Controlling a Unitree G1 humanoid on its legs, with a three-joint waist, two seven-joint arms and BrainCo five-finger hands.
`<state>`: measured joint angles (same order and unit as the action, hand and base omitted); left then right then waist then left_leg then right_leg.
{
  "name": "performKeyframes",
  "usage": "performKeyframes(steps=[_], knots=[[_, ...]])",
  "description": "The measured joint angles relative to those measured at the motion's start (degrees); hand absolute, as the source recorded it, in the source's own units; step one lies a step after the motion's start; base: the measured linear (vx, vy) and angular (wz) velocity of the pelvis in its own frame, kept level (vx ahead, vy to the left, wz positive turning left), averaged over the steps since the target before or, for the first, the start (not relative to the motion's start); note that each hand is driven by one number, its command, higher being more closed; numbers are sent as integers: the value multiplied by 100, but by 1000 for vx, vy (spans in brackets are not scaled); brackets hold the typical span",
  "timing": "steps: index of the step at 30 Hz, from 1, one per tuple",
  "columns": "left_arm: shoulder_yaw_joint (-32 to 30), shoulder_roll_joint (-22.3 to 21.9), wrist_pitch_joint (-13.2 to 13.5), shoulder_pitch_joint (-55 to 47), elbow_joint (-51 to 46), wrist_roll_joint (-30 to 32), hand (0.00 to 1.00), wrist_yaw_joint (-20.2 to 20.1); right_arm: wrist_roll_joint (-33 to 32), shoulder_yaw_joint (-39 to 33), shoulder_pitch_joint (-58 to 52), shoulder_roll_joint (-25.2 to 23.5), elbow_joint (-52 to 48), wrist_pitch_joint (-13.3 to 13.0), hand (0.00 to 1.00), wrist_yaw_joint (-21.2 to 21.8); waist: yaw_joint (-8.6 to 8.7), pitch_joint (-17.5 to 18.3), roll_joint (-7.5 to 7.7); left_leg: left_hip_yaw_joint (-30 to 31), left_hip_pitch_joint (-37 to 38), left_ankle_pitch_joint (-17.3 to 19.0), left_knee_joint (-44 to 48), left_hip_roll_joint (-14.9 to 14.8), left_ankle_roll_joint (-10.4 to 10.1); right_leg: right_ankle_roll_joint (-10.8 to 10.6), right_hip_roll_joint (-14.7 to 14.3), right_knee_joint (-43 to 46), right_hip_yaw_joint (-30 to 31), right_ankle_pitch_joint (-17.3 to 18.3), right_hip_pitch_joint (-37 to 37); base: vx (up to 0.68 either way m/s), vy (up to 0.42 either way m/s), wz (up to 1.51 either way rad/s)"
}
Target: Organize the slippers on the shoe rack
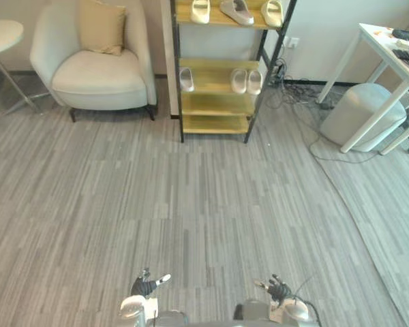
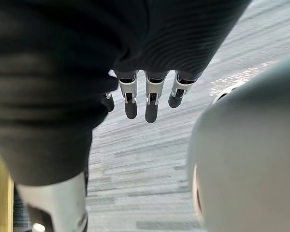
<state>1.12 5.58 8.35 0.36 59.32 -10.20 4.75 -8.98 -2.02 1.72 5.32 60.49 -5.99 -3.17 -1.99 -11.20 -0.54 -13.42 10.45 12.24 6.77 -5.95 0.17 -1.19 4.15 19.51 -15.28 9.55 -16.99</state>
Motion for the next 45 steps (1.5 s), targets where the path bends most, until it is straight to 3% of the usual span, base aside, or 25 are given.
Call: performKeyframes(steps=[2, 3, 5, 7, 8, 9, 11, 13, 16, 19, 21, 22, 23, 25, 27, 29, 31, 33, 35, 36, 38, 39, 41, 43, 45], knots=[[-16, 0, 3, -68, -2, 18, 0, 1, 2, 16, -96, -22, -93, 1, 0, 0, 44, -13, 105, 79, 332, 174, -26, 42, -308, -59, -73, -1241, 229, -1092, 10, 503, -213, 28], [-56, 37, 2, -135, 9, 29, 0, 1, -11, 14, -180, -59, -99, -1, 0, 4, 75, 22, 258, 234, 591, 334, -48, 117, -553, 196, 4, -1205, 389, -1846, -2, 629, -301, 17], [-330, -213, -12, -161, 118, 110, 0, -3, 4, -6, -4, 72, -104, -7, 0, -1, 133, 82, -141, 384, 646, 356, 140, -290, -752, 292, -276, -629, 226, -1431, -96, 529, -283, 14], [-521, -423, 0, -139, 102, 121, 0, -8, 11, -57, 5, 102, -114, -8, 0, 26, 149, 56, -351, 690, 125, 311, 1386, -659, -825, 395, -524, -623, 21, -1076, 99, 439, -310, 23], [-707, -516, -22, -125, 94, 123, 0, -10, 9, -71, -5, 112, -116, 10, 0, 16, 150, 13, -412, 910, -391, -2, 2671, -851, -828, 425, -668, -782, -45, -949, 422, 441, -309, 21], [-835, -562, -22, -146, -24, 123, 0, -18, 4, -25, -57, 131, -122, 29, 0, 1, 123, -57, -430, 1077, -898, -606, 3853, -1059, -769, 484, -800, -1024, -38, -880, 807, 428, -248, 12], [-899, -541, -6, -161, -226, 115, 0, -7, -15, 2, -118, 64, -187, 29, 0, -33, -20, -166, -358, 1007, -1563, -235, 5142, -1201, -872, 549, -922, -1273, 7, -662, 1525, 393, -209, -4], [-786, -445, 30, -161, -391, 95, 0, -5, -52, -6, -164, -70, -221, 27, 0, -32, -123, -141, -161, 657, -2273, 207, 4564, -916, -644, 454, -916, -1693, 123, -537, 2094, 431, -224, -16], [-679, -448, 101, -131, -416, 91, 0, 3, -70, -4, -54, -80, -207, 30, 0, -33, -192, -151, -191, 624, -2672, 191, 2692, -396, -543, 404, -896, -1858, 333, -493, 2333, 359, -3, -36], [-657, -421, 98, -112, -349, 88, 0, 7, -69, -3, -55, -77, -204, 25, 0, -35, -316, -148, -190, 627, -2532, -762, 507, 115, -415, 232, -777, -1990, 646, -256, 2652, 488, 136, -46], [-654, -409, 91, -158, -214, 88, 0, 5, -65, -2, -68, -90, -153, 25, 0, -35, -416, -92, -285, 620, -2377, -1621, 239, 118, -186, 96, -793, -1956, 869, 29, 2909, 539, 195, -45], [-668, -268, 88, -150, -182, 71, 0, -2, -64, -1, -62, -212, -63, 34, 0, -39, -426, -81, -21, 482, -2333, -1432, 410, 290, -3, -28, -580, -1820, 951, 214, 2934, 590, 193, -32], [-671, -215, 92, -159, -184, 15, 0, 2, -56, 5, -87, -268, -75, 28, 0, -30, -438, -33, 87, 443, -2352, -1155, 568, 360, 30, -135, -470, -1549, 1006, 352, 2842, 475, 153, -17], [-662, -211, 86, -159, -174, -11, 0, 2, -40, 10, -86, -313, -59, 28, 0, -24, -469, -16, 121, 279, -2164, -716, 813, 394, 127, -376, -302, -416, 1131, 573, 2516, 356, 138, -31], [-439, -148, 56, -169, -73, -5, 0, -2, 6, 40, -128, -346, -49, 27, 0, 7, -443, -12, 136, 248, -1490, -393, 634, 585, 212, -665, -42, 1769, 1089, 656, 1802, 479, 193, -21], [-181, -69, 6, -173, 17, -5, 0, -3, 9, 46, -183, -296, -85, 5, 0, 28, -356, 36, 138, 265, -880, -203, 405, 716, 244, -444, 197, 2406, 717, 864, 1388, 499, 133, 20], [-172, -62, 3, -153, 25, -5, 0, 1, 8, 52, -161, -292, -89, -2, 0, 35, -300, 44, 134, 388, -528, -138, 205, 698, 256, -272, 187, 1972, 353, 1010, 1072, 447, 57, 35], [-171, -83, -4, -97, 32, -4, 0, 0, 7, 52, -75, -263, -95, -16, 0, 40, -214, 2, 65, 586, -236, -77, 6, 509, 204, -166, -35, 905, 271, 868, 667, 487, -28, 49], [-171, -100, -17, -132, 35, -2, 0, 0, 5, 52, 11, -229, -96, -20, 0, 38, -126, -34, 33, 666, -18, -25, -101, 366, 114, -198, -171, -247, 341, 171, 437, 491, -63, 42], [-185, -103, -16, -178, 34, -1, 0, 3, 8, 53, 8, -226, -96, -16, 0, 39, -129, -42, 74, 686, 166, 82, -103, 352, -55, -161, -157, -836, 391, -362, 376, 467, -130, 33], [-251, -72, -14, -285, 33, -2, 0, 9, 10, 55, -33, -231, -94, -14, 0, 39, -115, -19, 172, 860, 475, 302, -64, 387, -270, -113, -118, -1177, 566, -894, 413, 504, -192, 53], [-290, -111, -12, -328, 34, 16, 0, 5, 11, 38, -94, -199, -95, -12, 0, 44, -66, 32, 145, 1095, 621, 510, 33, 313, -332, 96, -140, -964, 663, -1518, 461, 569, -249, 77], [-437, -288, 8, -310, 59, 79, 0, -1, 12, -4, -81, -79, -67, -4, 0, 49, -79, 114, -73, 1313, 491, 565, 452, -13, -376, 256, -305, -759, 349, -1183, 522, 555, -249, 71], [-601, -423, -3, -311, 42, 112, 0, -10, 8, -13, -80, -25, -89, -5, 0, 49, -73, 46, -294, 1346, -209, 503, 2063, -264, -479, 409, -505, -1016, 125, -1045, 927, 466, -264, 48], [-693, -464, -2, -310, -27, 112, 0, -7, -7, -9, -86, 3, -70, 6, 0, 30, -112, -48, -378, 1090, -923, 346, 3821, -641, -799, 520, -670, -1409, 18, -950, 1590, 397, -206, 20]])
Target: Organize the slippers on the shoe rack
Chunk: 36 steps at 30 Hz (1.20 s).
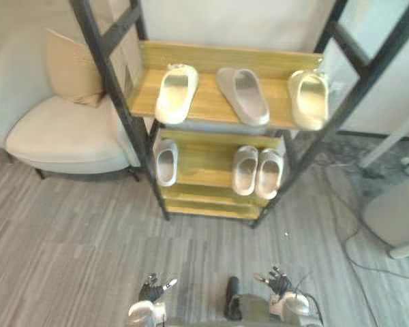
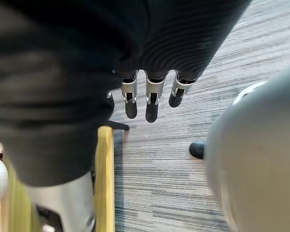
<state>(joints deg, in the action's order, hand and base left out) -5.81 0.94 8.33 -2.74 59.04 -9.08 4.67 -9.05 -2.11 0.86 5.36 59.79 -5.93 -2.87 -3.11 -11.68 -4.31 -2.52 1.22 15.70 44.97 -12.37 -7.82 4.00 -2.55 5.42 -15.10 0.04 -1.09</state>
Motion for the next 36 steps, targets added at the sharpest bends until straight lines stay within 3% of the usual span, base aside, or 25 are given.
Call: performKeyframes(steps=[2, 4, 5, 6, 7, 11, 16, 23, 29, 36], knots=[[79, 50, 10, 0, -50, 10, 0, -14, -9, 2, -53, -24, -2, -4, 0, -10, -32, -41, 82, -412, -277, 204, 168, -135, 42, 36, -10, -258, 5, 29, 490, 354, -146, 1], [139, 67, 13, 4, -119, 8, 0, -14, -13, 2, -40, -31, -22, -11, 0, -32, -36, -27, 89, -600, -612, 332, -465, -47, 91, -25, 74, -423, 71, 69, 653, 253, -47, -17], [199, 78, 9, 34, -115, 8, 0, -8, -17, 0, -45, -33, -16, -7, 0, -41, -30, -25, 75, -597, -770, 284, -1306, 74, 139, -95, 144, -468, 108, 111, 674, 264, 76, -20], [300, 94, 9, 32, -106, 9, 0, 1, -48, 0, -98, -23, -35, -14, 0, -45, -21, -8, 48, -508, -793, -45, -2192, 182, 170, -170, 187, -466, 139, 156, 698, 251, 111, -16], [327, 93, 7, 29, -100, 8, 0, 2, -55, 0, -105, -5, -26, -13, 0, -48, -19, -2, 29, -440, -796, -476, -2515, 232, 165, -230, 180, -464, 164, 190, 723, 230, 150, -19], [471, 387, 4, 39, 63, 1, 0, 3, -45, 3, -242, -170, -10, -7, 0, -52, -16, 200, 487, -614, -146, -967, -3593, 705, 349, -532, 572, -454, 333, 375, 778, 178, 102, -3], [580, 435, -1, 43, 136, 10, 0, -20, 4, 10, -284, -201, -16, -11, 0, -50, -11, 262, 558, -815, 260, -1028, -4108, 980, 409, -718, 791, -453, 516, 471, 854, 156, 89, -18], [699, 494, -1, 26, 138, 13, 0, -19, 7, 118, -300, -205, -88, -16, 0, -65, -4, 280, 574, -1037, 471, -1028, -4322, 968, 410, -757, 752, -412, 775, 448, 835, 70, 20, -19], [697, 494, -5, -8, 135, 174, 0, 16, 312, 344, -1008, -123, -2214, -39, 0, -282, 86, 326, 595, -1181, 516, -1041, -4394, 927, 430, -693, 687, -376, 982, 372, 703, -37, -5, -20], [702, 517, -4, -129, 127, 236, 0, 25, 1166, 341, -1934, -67, -4679, -89, 0, -360, 229, 491, 698, -1211, 554, -1280, -4680, 1025, 541, -737, 761, -491, 1114, 259, 590, -103, 6, -6]])
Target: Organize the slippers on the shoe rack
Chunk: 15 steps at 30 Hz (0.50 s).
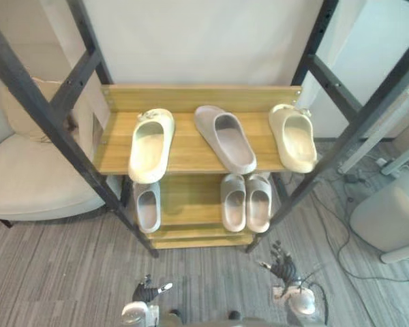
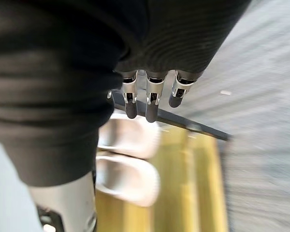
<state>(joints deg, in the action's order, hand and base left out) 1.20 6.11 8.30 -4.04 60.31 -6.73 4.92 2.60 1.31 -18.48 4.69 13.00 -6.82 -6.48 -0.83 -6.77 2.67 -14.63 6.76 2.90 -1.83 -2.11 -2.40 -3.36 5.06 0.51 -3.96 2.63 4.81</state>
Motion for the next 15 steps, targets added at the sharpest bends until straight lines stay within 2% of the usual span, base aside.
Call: performKeyframes(steps=[3, 6, 15], knots=[[80, 8, 2, -41, 1, 26, 0, 11, 312, 2, -387, -27, -1016, -10, 0, -6, 64, 13, -29, -27, 99, -99, -226, 64, 23, -46, 26, -61, 69, -53, -24, -103, 21, -8], [144, 31, 8, -44, 0, 140, 0, 0, 424, 2, -442, -28, -1608, -119, 0, -5, 79, 34, -17, -67, 125, -100, -306, 108, 10, -85, 42, -81, 148, -90, -82, -82, 32, -19], [488, 104, 30, 13, 3, 336, 0, -35, 874, 77, -232, -5, -2626, -328, 0, -16, 84, 65, -17, -31, 70, -134, -308, 189, 100, -157, 103, -121, 142, -155, -84, 16, 21, 1]])
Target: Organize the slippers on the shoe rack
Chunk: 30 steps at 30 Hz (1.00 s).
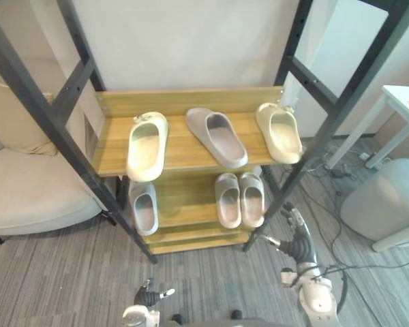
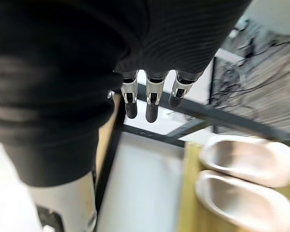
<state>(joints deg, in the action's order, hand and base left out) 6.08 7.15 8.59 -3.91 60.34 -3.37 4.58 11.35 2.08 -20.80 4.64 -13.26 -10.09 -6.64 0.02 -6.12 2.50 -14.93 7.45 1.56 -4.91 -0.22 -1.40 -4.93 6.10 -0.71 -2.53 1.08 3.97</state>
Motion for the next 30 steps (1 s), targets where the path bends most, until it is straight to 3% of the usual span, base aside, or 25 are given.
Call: performKeyframes(steps=[20, 26, 30], knots=[[175, -24, 0, 35, -3, 111, 0, -165, -135, -197, 2233, 970, -570, -122, 0, -206, -42, 59, -98, 359, -47, -23, -4, 22, 39, -53, 31, 53, -229, 41, 84, -14, -18, 8], [176, -18, -2, 37, -18, 107, 0, -250, -283, -200, 3327, 1357, 302, -34, 0, -337, -80, 58, -93, 455, -145, -116, -92, 96, 122, -55, 88, 54, -308, 38, 1, -4, 4, 7], [183, -19, -2, 42, -116, 97, 0, -250, -444, -188, 4116, 1407, 1072, 103, 0, -346, -220, 42, -74, 465, -149, -126, -90, 136, 136, -54, 96, 53, -328, 34, 5, 8, 4, 0]])
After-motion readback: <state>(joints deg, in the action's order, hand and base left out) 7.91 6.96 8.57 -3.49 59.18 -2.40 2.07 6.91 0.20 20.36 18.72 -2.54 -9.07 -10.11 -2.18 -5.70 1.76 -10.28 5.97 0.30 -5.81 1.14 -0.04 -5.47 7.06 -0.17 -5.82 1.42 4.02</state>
